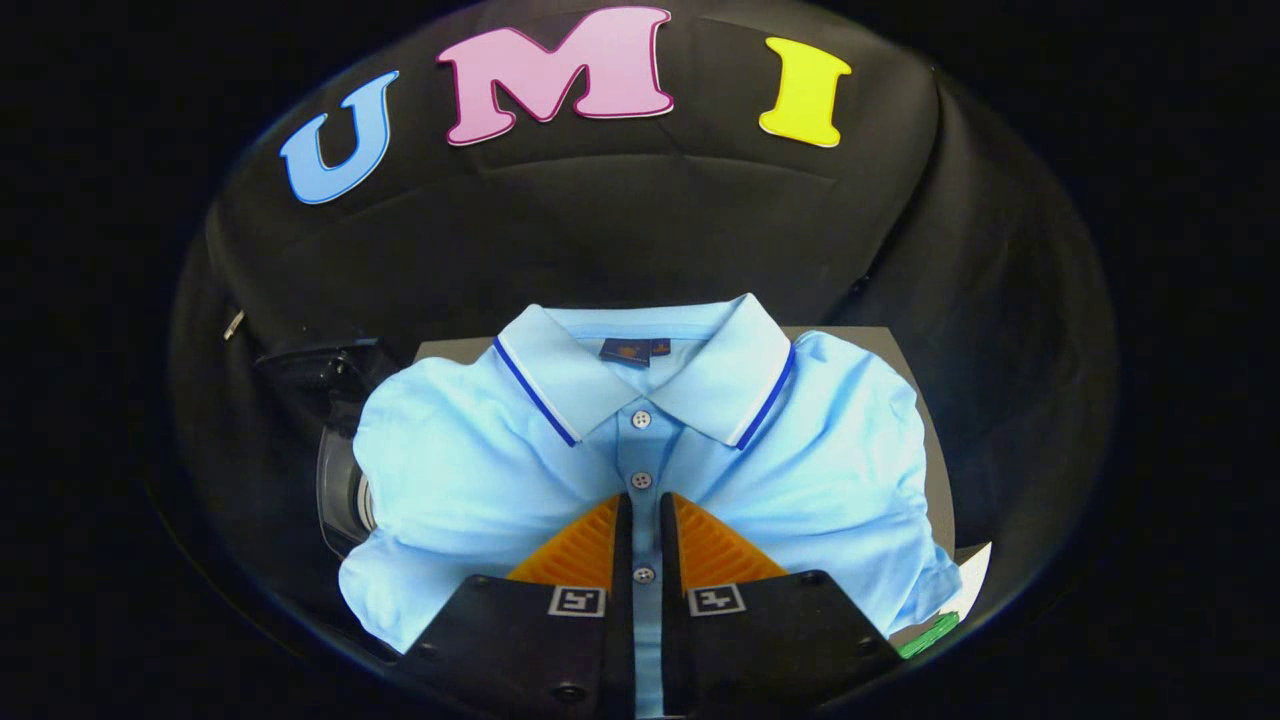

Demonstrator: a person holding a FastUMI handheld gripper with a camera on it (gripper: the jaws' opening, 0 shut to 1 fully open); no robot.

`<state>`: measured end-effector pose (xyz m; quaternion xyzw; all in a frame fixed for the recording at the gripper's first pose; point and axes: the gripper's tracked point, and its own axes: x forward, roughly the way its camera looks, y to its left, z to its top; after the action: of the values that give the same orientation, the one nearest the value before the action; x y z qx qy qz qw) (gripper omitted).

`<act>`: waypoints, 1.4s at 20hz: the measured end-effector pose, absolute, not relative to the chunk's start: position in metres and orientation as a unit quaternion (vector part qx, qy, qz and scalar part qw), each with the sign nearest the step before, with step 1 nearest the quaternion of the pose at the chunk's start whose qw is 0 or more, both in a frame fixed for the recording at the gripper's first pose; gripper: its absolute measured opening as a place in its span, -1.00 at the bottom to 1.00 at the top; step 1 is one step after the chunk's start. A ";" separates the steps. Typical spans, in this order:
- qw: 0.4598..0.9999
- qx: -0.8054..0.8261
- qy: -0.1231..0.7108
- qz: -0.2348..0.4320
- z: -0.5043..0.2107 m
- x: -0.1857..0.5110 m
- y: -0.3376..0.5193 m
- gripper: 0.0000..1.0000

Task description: Put the clothes into the washing machine and then close the washing machine lid.

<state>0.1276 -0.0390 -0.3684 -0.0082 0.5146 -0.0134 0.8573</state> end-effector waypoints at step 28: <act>0.881 0.154 0.391 0.216 -0.222 0.133 0.088 -0.70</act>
<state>0.1328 0.0880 -0.2219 0.1536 0.3910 0.2161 0.8814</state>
